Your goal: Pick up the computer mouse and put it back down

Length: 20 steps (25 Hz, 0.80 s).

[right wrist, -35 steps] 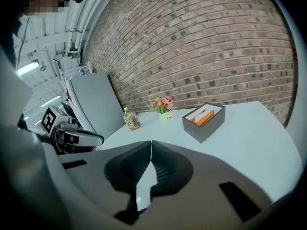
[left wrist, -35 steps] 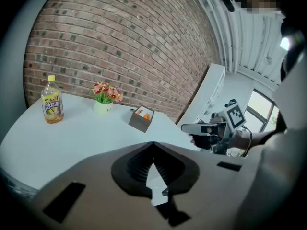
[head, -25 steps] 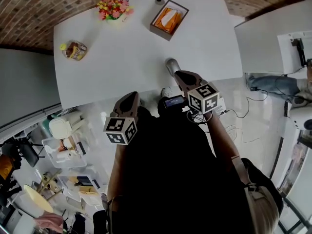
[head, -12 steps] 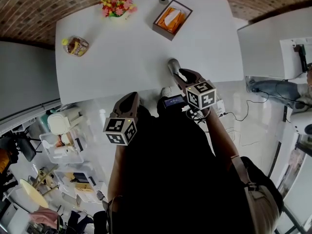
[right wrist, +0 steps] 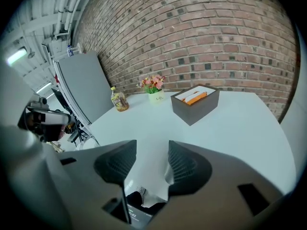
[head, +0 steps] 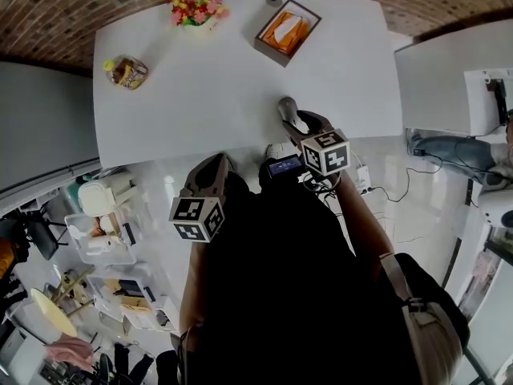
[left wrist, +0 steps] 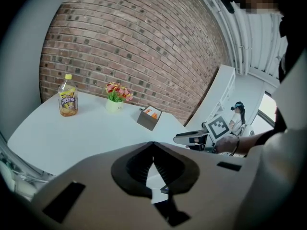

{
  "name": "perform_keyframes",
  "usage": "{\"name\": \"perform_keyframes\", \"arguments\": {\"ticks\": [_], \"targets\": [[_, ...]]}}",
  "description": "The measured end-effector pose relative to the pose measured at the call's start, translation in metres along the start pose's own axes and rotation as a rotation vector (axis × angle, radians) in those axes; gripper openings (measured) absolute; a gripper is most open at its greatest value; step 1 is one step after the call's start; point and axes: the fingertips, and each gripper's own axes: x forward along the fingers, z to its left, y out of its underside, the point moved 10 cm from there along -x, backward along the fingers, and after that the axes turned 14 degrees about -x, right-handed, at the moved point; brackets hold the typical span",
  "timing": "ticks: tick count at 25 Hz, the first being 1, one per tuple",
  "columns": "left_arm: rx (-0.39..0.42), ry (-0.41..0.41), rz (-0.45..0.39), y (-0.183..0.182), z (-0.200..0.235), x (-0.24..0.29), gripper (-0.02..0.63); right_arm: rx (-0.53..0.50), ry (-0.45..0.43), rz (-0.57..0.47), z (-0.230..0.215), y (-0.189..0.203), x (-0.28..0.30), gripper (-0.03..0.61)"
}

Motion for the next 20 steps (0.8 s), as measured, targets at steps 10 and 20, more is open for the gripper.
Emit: {"name": "perform_keyframes", "arguments": {"ticks": [10,20], "targets": [[-0.038,-0.045,-0.014,0.008,0.004,-0.01,0.009,-0.028,0.054,0.039,-0.005,0.009,0.017,0.244],[-0.045,-0.06,-0.011,0.009,0.003,-0.008,0.009,-0.022,0.07,0.102,-0.017,0.019,0.037,0.281]]}}
